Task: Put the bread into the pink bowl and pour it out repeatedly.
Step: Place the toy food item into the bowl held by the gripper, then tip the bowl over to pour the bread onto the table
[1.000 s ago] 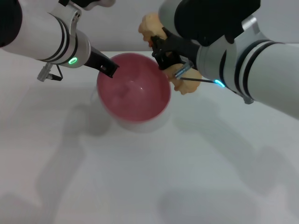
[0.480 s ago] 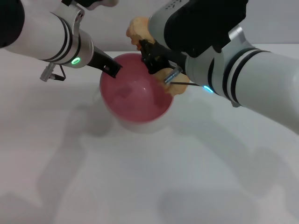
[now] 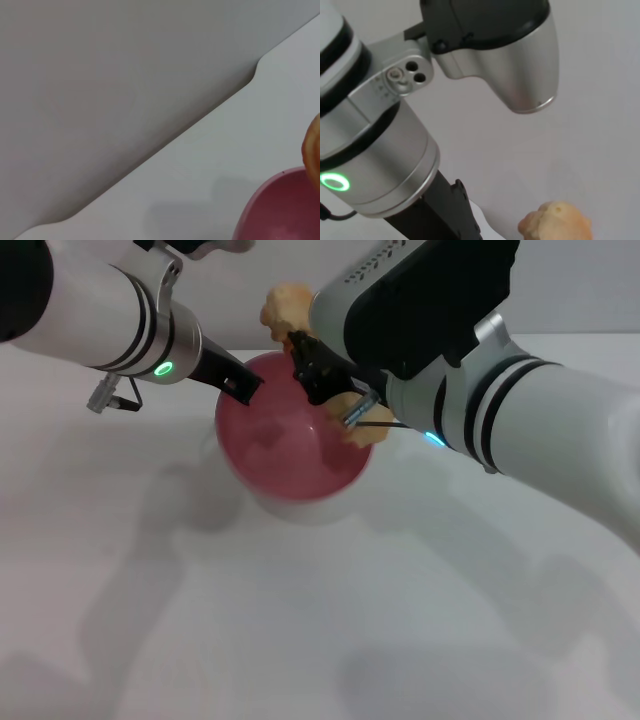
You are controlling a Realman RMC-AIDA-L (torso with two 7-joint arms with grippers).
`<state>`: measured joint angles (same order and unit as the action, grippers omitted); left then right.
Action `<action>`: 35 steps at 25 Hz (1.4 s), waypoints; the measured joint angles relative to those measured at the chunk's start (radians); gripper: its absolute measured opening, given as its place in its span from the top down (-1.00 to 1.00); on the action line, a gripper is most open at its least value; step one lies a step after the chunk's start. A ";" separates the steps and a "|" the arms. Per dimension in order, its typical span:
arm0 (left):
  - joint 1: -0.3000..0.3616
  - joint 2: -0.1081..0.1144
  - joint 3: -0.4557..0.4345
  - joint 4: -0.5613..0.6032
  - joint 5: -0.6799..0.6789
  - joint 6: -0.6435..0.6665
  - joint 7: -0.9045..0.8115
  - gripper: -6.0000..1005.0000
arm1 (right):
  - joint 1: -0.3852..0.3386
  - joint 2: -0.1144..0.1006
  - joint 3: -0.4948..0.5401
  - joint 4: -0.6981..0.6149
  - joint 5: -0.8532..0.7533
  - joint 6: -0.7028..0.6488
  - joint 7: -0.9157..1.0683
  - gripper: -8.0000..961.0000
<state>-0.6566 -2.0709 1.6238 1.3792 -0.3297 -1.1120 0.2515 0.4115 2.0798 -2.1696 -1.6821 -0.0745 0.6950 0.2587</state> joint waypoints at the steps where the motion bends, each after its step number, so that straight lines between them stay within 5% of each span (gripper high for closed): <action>1: 0.000 0.000 0.000 0.000 0.000 0.000 0.000 0.90 | -0.003 0.000 -0.001 -0.001 0.000 -0.004 0.000 0.66; 14: 0.005 0.000 0.006 0.005 -0.029 0.000 0.000 0.90 | -0.008 0.000 0.004 0.041 -0.004 -0.062 0.022 0.45; 17: 0.005 0.000 0.008 0.006 -0.029 0.000 0.000 0.90 | -0.010 0.000 0.004 0.041 -0.004 -0.062 0.027 -0.05; 22: 0.009 0.001 0.012 0.011 -0.028 0.001 0.000 0.90 | -0.067 0.001 0.021 -0.007 -0.096 -0.036 0.121 -0.17; 28: 0.012 0.003 0.009 0.025 -0.019 0.002 0.000 0.91 | -0.152 0.008 0.030 -0.099 -0.277 0.113 0.160 -0.12; 35: 0.017 0.003 0.015 0.037 -0.017 0.023 0.002 0.91 | -0.229 0.011 0.066 -0.179 -0.342 0.247 0.155 0.50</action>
<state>-0.6398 -2.0677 1.6385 1.4161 -0.3471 -1.0887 0.2533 0.1823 2.0910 -2.1036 -1.8610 -0.4162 0.9421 0.4136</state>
